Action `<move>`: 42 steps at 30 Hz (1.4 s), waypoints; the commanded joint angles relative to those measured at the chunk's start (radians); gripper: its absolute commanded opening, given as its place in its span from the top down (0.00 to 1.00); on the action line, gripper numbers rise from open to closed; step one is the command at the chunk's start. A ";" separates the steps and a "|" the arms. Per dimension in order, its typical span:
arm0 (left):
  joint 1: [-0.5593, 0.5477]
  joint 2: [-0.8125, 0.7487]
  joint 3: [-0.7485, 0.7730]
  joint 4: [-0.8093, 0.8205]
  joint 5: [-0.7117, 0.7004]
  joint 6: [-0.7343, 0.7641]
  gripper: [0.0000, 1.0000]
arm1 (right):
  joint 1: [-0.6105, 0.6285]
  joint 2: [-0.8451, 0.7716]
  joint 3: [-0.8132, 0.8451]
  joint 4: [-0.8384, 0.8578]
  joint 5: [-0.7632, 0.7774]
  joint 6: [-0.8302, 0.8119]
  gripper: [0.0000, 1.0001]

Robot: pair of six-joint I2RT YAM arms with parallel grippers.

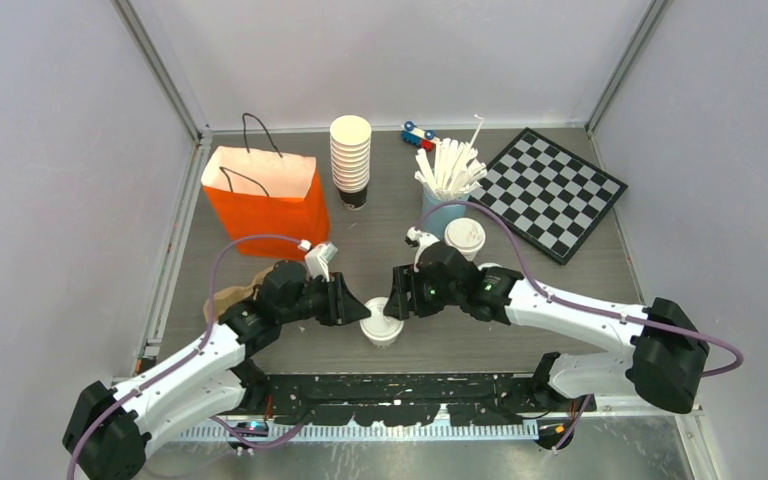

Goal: Pack the takeout coffee

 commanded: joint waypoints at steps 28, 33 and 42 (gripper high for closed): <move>0.003 0.139 -0.007 -0.067 0.023 0.127 0.74 | -0.039 -0.048 -0.140 0.034 0.004 0.020 0.57; 0.003 0.137 -0.031 -0.136 -0.033 0.118 0.75 | -0.039 -0.092 -0.221 0.059 0.035 0.042 0.58; 0.000 -0.090 -0.024 -0.071 0.068 -0.064 0.74 | -0.039 -0.092 -0.105 0.007 0.031 -0.021 0.48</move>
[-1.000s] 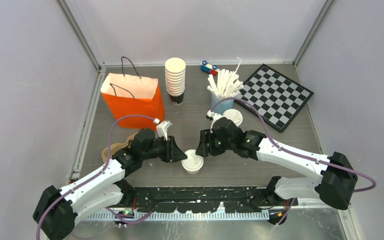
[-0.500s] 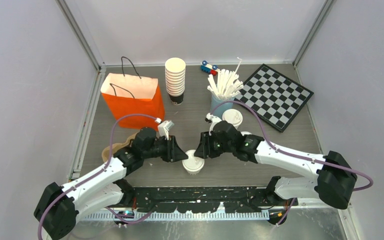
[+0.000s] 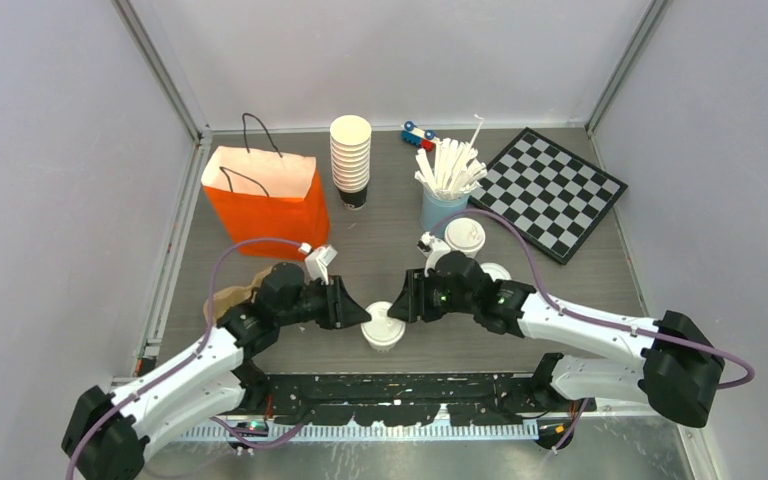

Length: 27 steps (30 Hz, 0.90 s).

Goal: Pack the takeout coffee

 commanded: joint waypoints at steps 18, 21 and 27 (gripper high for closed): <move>0.000 -0.111 0.112 -0.224 -0.090 -0.053 0.55 | 0.042 0.027 0.370 -0.493 0.168 -0.144 0.22; 0.001 -0.127 0.122 -0.263 -0.106 -0.049 0.55 | 0.094 0.048 0.387 -0.491 0.209 -0.129 0.22; 0.002 -0.165 0.136 -0.334 -0.112 -0.033 0.55 | 0.174 0.094 0.406 -0.481 0.260 -0.051 0.25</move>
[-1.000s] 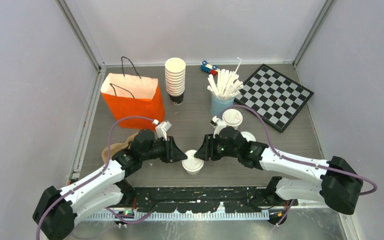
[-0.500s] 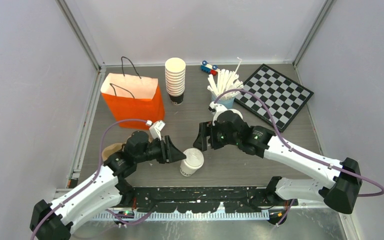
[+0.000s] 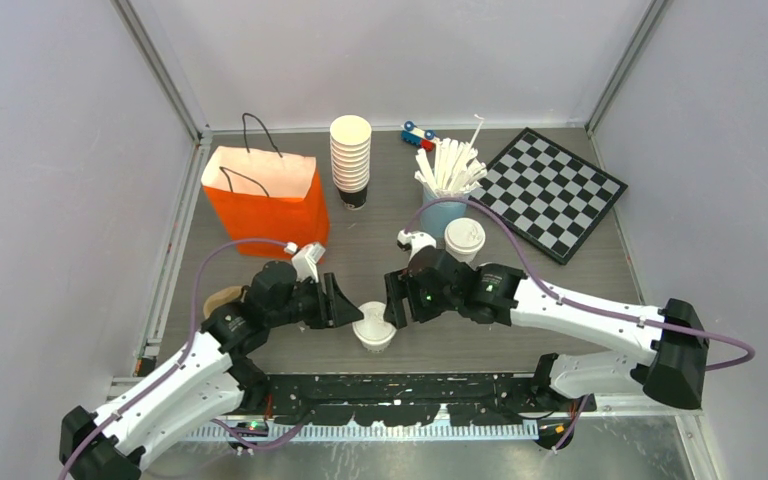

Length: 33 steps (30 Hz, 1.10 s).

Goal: Pack the takeout coffee

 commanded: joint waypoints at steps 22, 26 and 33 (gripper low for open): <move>0.001 0.076 0.011 -0.023 -0.029 0.070 0.68 | 0.064 0.132 -0.004 0.159 0.155 0.084 0.56; 0.001 0.117 -0.033 -0.053 -0.025 0.047 0.74 | 0.064 0.133 -0.076 0.187 0.169 0.118 0.57; 0.001 0.041 0.090 -0.096 -0.041 0.097 0.70 | 0.065 0.100 0.000 0.136 0.183 0.088 0.47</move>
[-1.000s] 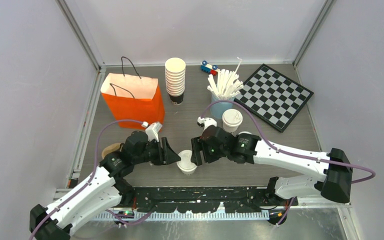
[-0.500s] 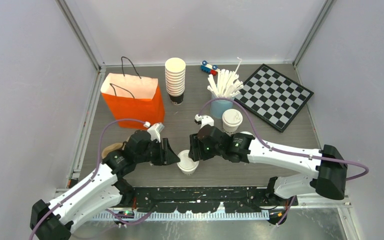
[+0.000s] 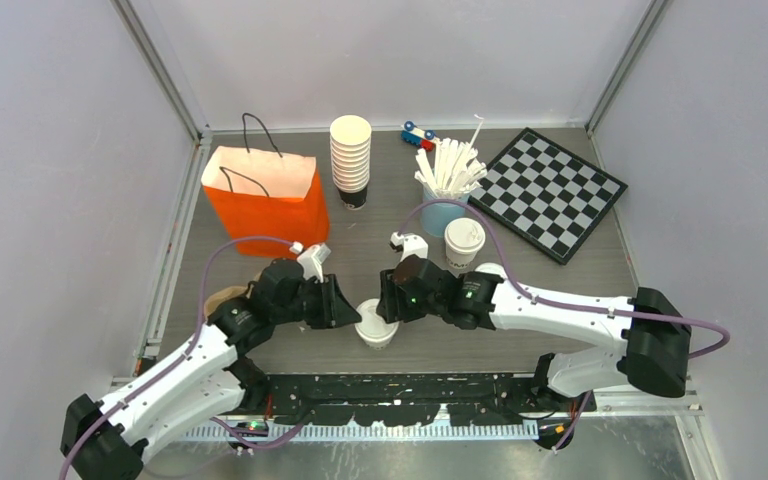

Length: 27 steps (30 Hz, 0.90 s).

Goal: Pack the takeout coffee

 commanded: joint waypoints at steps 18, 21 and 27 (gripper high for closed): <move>0.001 -0.243 0.439 -0.409 -0.463 0.430 0.02 | 0.151 0.129 0.393 -0.365 0.263 -0.119 0.10; 0.001 -0.310 0.430 -0.445 -0.520 0.474 0.00 | 0.169 0.180 0.435 -0.390 0.267 -0.137 0.09; 0.001 -0.403 0.365 -0.463 -0.577 0.487 0.00 | 0.184 0.258 0.475 -0.417 0.254 -0.153 0.08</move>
